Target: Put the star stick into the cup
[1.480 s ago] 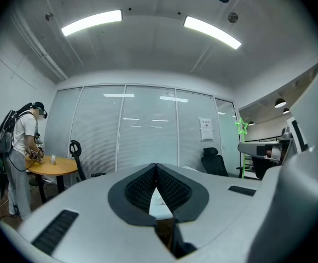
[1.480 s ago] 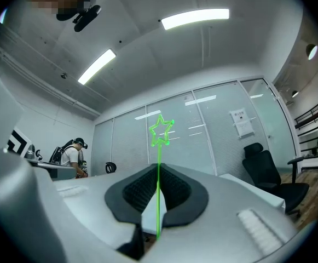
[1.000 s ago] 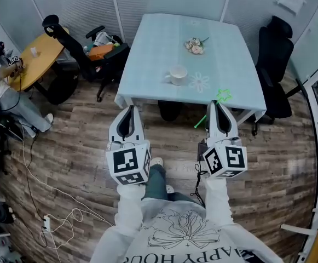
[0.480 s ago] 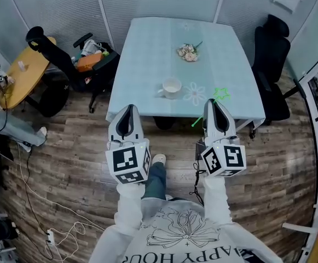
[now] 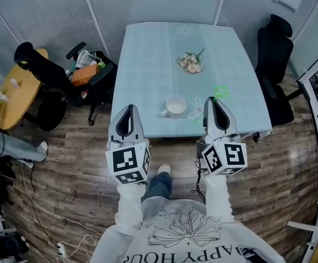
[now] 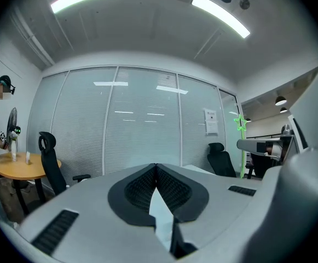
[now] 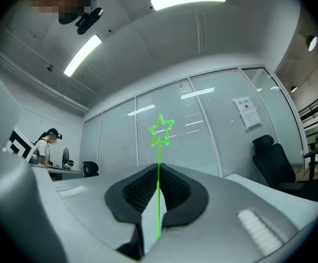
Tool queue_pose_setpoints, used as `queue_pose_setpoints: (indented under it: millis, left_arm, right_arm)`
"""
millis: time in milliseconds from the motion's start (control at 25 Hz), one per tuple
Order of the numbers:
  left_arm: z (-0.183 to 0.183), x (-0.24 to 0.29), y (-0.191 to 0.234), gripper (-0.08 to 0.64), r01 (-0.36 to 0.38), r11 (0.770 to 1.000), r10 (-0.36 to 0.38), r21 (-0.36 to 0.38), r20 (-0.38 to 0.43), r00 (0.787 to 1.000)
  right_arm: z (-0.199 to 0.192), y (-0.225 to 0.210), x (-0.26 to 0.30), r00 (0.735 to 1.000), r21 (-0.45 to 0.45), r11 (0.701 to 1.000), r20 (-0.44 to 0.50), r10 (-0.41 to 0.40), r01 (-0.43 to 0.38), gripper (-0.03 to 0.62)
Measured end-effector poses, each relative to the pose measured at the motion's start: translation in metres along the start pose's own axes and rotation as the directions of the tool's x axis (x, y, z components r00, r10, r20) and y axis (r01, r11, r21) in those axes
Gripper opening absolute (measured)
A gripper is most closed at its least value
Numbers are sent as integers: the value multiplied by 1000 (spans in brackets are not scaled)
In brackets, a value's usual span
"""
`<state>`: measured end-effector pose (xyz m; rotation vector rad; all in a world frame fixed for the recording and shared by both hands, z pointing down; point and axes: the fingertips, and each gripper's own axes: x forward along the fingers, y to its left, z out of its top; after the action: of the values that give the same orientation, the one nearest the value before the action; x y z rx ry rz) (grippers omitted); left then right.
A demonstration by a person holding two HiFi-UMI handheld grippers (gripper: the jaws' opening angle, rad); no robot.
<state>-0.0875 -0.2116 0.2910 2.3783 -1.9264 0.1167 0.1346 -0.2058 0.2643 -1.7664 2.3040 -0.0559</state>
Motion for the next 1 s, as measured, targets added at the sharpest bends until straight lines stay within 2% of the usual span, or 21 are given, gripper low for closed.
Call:
queue_pose_setpoints:
  millis: [360, 520, 1000]
  left_arm:
    - [5, 87, 24, 6, 55, 998, -55, 12, -4, 998]
    - [-5, 116, 30, 6, 66, 998, -66, 8, -28, 997]
    - [-43, 161, 43, 6, 77, 997, -79, -22, -114, 990]
  right_arm:
    - [-26, -13, 86, 1000, 12, 1000, -26, -5, 5, 21]
    - [-43, -21, 111, 998, 29, 1000, -54, -11, 13, 21]
    - [-89, -36, 149, 991, 103, 994, -134, -7, 21, 21]
